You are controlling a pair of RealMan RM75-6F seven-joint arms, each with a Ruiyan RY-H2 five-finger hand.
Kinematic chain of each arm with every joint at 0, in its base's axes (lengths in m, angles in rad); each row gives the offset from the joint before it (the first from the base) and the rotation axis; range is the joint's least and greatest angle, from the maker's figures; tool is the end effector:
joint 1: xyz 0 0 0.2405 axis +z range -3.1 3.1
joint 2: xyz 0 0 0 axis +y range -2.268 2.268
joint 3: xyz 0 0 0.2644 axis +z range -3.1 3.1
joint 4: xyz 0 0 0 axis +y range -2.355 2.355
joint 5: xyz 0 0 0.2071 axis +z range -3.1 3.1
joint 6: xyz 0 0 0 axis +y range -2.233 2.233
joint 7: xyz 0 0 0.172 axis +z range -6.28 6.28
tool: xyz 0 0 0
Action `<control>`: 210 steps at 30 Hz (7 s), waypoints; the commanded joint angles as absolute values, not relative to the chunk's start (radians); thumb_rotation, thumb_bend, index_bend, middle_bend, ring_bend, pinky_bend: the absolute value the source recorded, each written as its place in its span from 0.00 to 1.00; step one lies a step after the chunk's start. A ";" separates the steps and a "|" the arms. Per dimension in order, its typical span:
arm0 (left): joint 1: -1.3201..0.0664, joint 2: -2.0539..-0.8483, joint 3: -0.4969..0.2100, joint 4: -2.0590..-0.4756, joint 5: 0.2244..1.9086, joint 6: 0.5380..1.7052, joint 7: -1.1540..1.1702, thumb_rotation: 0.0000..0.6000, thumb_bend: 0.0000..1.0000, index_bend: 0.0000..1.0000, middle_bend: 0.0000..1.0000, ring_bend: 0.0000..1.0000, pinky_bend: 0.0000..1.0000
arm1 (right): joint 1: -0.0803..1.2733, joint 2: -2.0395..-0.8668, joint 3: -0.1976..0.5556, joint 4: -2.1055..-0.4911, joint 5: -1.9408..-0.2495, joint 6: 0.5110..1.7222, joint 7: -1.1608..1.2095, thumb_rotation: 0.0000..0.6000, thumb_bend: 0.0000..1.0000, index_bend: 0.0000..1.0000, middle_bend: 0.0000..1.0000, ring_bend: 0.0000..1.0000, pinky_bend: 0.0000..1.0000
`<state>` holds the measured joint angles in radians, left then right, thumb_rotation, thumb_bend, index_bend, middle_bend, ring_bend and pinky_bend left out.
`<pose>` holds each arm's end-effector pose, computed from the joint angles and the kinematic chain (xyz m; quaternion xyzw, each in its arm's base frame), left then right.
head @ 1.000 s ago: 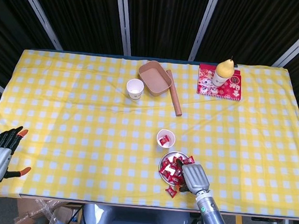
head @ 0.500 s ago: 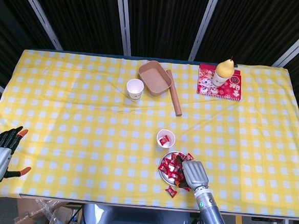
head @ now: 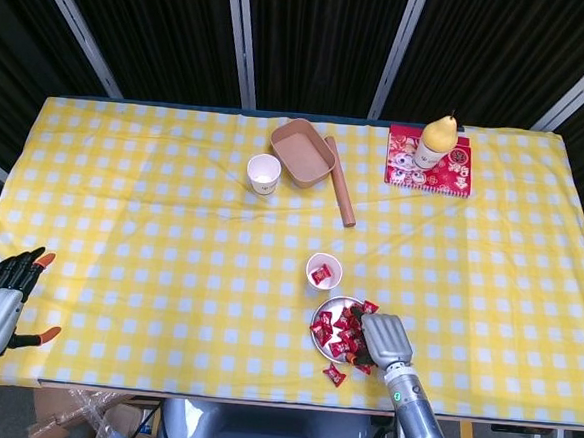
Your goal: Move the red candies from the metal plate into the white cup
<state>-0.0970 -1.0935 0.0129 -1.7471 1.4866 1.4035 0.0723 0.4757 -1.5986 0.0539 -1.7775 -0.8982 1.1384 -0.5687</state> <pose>-0.3018 0.1961 0.1391 -0.6174 -0.4378 -0.3568 0.5476 -0.1985 -0.2572 -0.0540 0.6817 -0.5341 0.2776 0.4159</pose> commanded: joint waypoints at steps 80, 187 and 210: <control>-0.109 -1.078 0.004 -1.757 1.450 1.370 0.046 1.00 0.00 0.00 0.00 0.00 0.00 | 0.763 -1.629 0.356 -1.718 -0.695 1.118 -0.533 1.00 0.59 0.55 0.89 1.00 0.98; -0.093 -1.098 0.000 -1.736 1.493 1.429 0.023 1.00 0.00 0.00 0.00 0.00 0.00 | 0.537 -1.638 0.006 -1.752 -0.971 1.182 -0.498 1.00 0.31 0.27 0.89 1.00 0.98; -0.091 -1.100 -0.003 -1.735 1.492 1.432 0.024 1.00 0.00 0.00 0.00 0.00 0.00 | 0.520 -1.663 0.034 -1.702 -0.952 1.116 -0.450 1.00 0.38 0.44 0.89 1.00 0.98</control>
